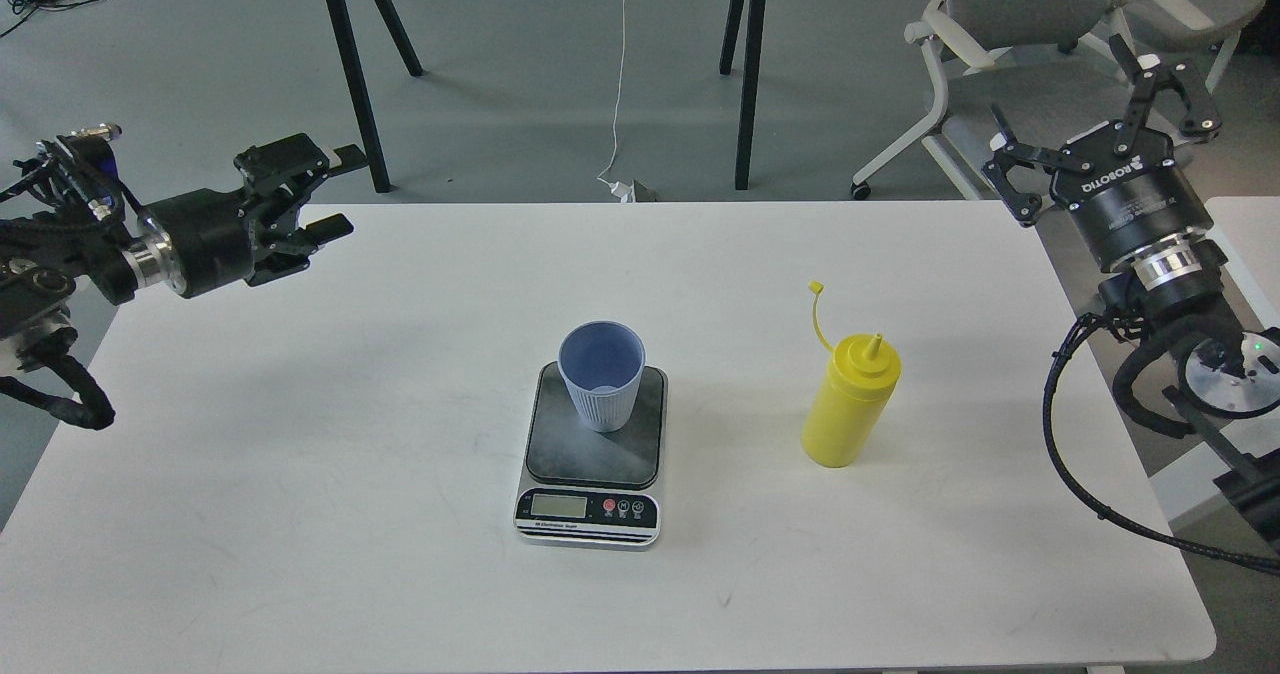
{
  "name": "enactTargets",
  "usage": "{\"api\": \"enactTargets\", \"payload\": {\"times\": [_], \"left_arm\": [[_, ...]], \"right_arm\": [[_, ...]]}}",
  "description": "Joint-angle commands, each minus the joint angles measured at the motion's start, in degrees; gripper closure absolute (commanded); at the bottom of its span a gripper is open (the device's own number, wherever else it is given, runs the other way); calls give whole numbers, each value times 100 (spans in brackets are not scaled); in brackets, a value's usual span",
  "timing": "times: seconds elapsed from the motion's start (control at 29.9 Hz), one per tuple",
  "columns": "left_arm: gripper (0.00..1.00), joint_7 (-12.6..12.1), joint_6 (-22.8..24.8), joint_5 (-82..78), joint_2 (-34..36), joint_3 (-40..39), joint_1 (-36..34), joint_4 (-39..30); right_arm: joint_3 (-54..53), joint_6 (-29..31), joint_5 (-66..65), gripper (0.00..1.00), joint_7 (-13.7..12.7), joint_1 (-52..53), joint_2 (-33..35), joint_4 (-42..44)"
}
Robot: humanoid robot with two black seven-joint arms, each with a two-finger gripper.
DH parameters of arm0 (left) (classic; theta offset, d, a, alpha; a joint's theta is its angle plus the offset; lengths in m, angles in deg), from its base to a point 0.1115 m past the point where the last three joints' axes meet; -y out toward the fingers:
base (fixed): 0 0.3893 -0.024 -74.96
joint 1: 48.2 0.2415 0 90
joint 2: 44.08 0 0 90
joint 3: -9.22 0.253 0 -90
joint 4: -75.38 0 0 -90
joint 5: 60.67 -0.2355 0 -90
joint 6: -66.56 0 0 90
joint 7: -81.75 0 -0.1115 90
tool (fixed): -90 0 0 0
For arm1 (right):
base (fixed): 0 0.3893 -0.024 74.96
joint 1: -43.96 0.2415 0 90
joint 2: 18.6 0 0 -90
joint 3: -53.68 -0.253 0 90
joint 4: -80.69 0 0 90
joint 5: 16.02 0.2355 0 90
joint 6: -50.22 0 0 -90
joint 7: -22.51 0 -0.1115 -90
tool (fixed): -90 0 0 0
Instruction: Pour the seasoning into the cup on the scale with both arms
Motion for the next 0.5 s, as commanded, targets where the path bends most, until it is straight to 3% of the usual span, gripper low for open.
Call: {"api": "enactTargets", "payload": {"times": [0.0, 0.47], "left_arm": [[1, 0, 0, 227, -15, -155, 11, 2], [1, 0, 0, 298, -112, -297, 28, 133]], "right_arm": [[178, 0, -149, 1, -9, 219, -128, 268], [231, 0, -282, 1, 9, 228, -269, 453]]}}
